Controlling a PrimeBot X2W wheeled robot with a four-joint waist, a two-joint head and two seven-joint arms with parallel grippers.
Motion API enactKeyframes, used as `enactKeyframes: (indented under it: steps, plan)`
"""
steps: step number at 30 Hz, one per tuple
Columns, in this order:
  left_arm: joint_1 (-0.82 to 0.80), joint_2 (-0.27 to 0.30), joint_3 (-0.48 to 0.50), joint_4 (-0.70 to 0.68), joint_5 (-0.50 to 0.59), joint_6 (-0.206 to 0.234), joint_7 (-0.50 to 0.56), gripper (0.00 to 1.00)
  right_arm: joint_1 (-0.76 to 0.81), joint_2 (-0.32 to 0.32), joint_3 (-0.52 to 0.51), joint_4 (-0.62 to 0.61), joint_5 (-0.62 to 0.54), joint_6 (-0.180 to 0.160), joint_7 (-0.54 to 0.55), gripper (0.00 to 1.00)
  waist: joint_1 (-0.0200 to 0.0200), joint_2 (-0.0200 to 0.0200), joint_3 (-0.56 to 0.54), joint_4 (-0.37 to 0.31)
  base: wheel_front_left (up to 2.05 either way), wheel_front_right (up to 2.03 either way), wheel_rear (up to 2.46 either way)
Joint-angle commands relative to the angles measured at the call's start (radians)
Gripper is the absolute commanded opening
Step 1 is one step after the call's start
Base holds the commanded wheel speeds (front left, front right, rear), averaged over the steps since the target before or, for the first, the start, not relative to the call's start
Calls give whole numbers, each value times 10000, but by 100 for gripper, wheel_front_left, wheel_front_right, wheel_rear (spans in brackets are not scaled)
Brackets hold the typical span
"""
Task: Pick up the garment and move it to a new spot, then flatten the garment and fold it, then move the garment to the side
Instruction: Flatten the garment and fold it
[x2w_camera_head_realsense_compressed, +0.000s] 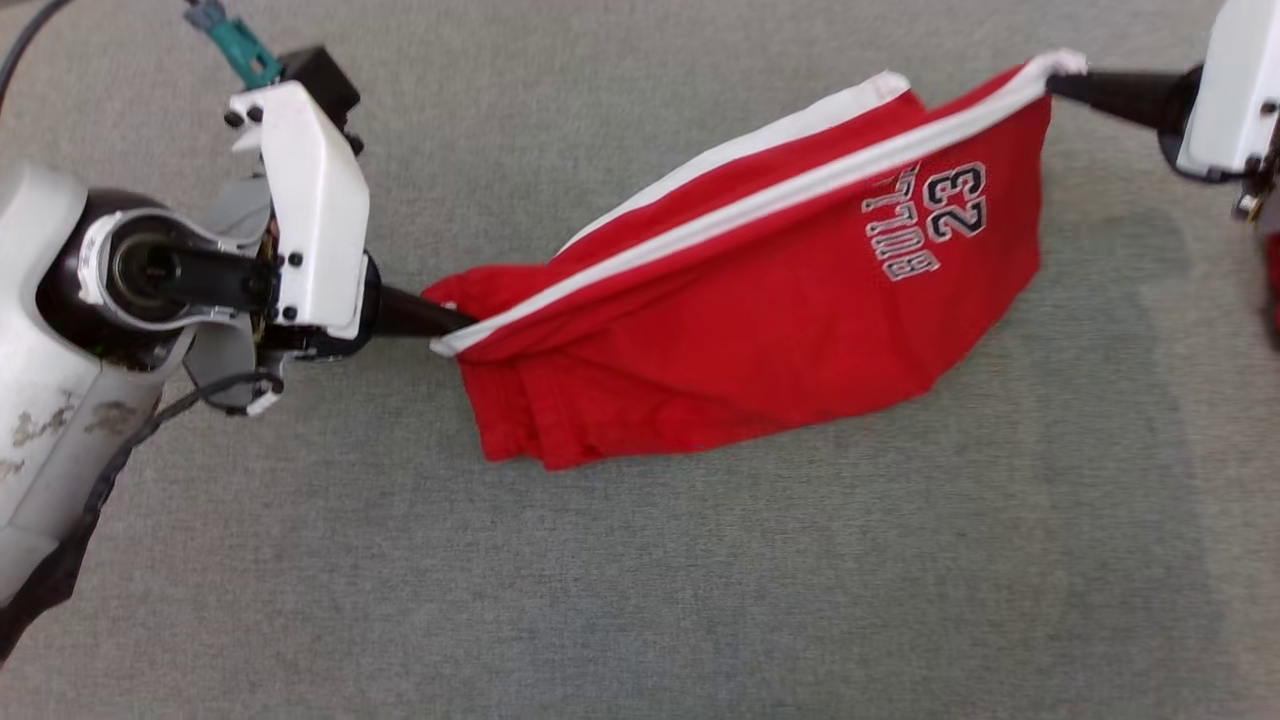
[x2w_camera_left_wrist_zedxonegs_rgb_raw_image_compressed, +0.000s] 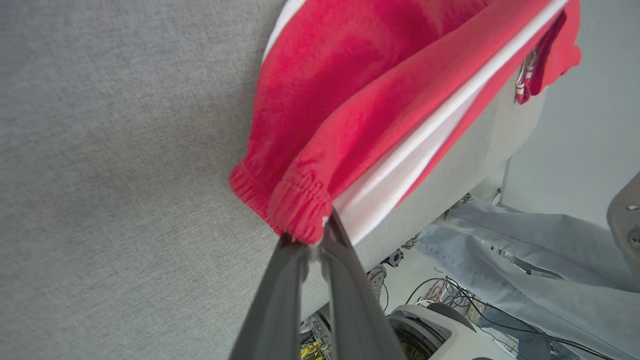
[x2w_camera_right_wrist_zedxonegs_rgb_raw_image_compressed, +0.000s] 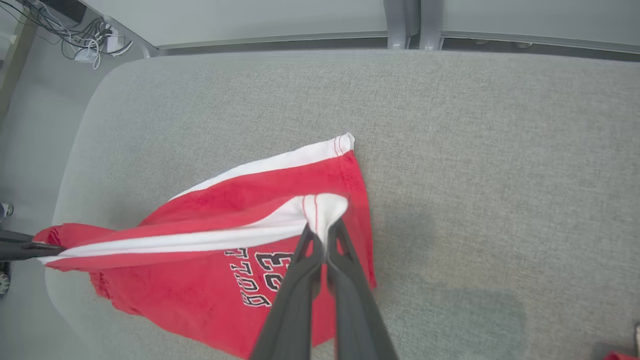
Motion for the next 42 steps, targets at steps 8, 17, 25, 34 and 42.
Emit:
enactKeyframes:
  steps: [8,17,25,34,42]
  plan:
    - [-937,-500,6,798,168,71,90,0,-1474,225,-143,1360,-716,-24,-382,0,-1,0,1003,594,0,0,0]
    - [-1274,-868,91,1435,223,-20,-149,100,-1878,279,302,1886,-799,-24,-763,100,-1,0,1203,593,0,0,0]
    - [-1296,-771,418,1540,192,-330,-576,100,-1427,195,540,1772,-358,-21,-2207,100,-1,0,639,560,0,0,0]
    - [-320,-75,939,951,2074,-2286,-4343,100,45,-428,1960,344,422,-13,-7005,100,-1,0,-656,469,0,0,0]
    - [1805,101,1187,-4,5088,-1833,-9845,100,1657,-780,2528,554,29,-13,-10886,100,-1,0,-1466,599,0,0,0]
